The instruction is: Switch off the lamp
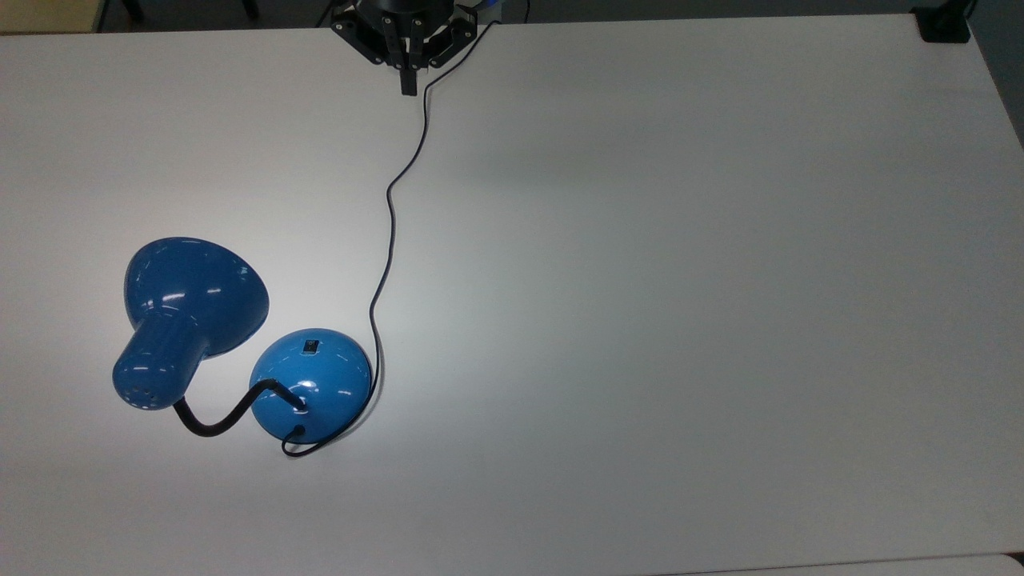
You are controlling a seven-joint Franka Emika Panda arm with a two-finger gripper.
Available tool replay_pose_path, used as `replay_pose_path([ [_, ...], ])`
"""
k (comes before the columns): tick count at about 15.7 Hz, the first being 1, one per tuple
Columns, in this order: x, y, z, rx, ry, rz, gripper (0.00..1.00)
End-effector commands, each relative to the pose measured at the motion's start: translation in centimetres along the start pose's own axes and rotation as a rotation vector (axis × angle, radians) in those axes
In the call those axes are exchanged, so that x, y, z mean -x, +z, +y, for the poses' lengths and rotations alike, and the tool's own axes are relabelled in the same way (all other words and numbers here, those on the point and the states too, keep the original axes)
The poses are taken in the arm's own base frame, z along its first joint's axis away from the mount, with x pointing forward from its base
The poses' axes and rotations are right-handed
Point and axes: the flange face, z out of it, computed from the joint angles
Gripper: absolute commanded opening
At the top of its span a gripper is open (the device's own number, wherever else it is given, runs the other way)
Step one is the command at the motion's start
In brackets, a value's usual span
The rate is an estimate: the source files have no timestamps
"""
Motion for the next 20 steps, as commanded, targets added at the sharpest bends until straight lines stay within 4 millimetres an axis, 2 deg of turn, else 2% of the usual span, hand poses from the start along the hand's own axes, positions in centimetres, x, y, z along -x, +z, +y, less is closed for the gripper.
replay_pose_path([
  [1,0.1,0.5,0.9,0.013,-0.013,-0.006,0.00],
  [4,-0.2,0.5,2.5,0.014,-0.007,0.015,0.00],
  [6,-0.6,1.2,3.6,0.014,0.011,0.016,0.00],
  [9,-1.6,2.2,6.7,0.014,0.062,0.064,0.00],
  [13,-2.9,5.9,8.5,0.015,0.096,0.063,0.00],
  [15,-3.7,7.6,10.1,0.015,0.124,0.075,0.00],
  [20,-5.2,11.1,10.8,0.016,0.135,0.082,0.00],
])
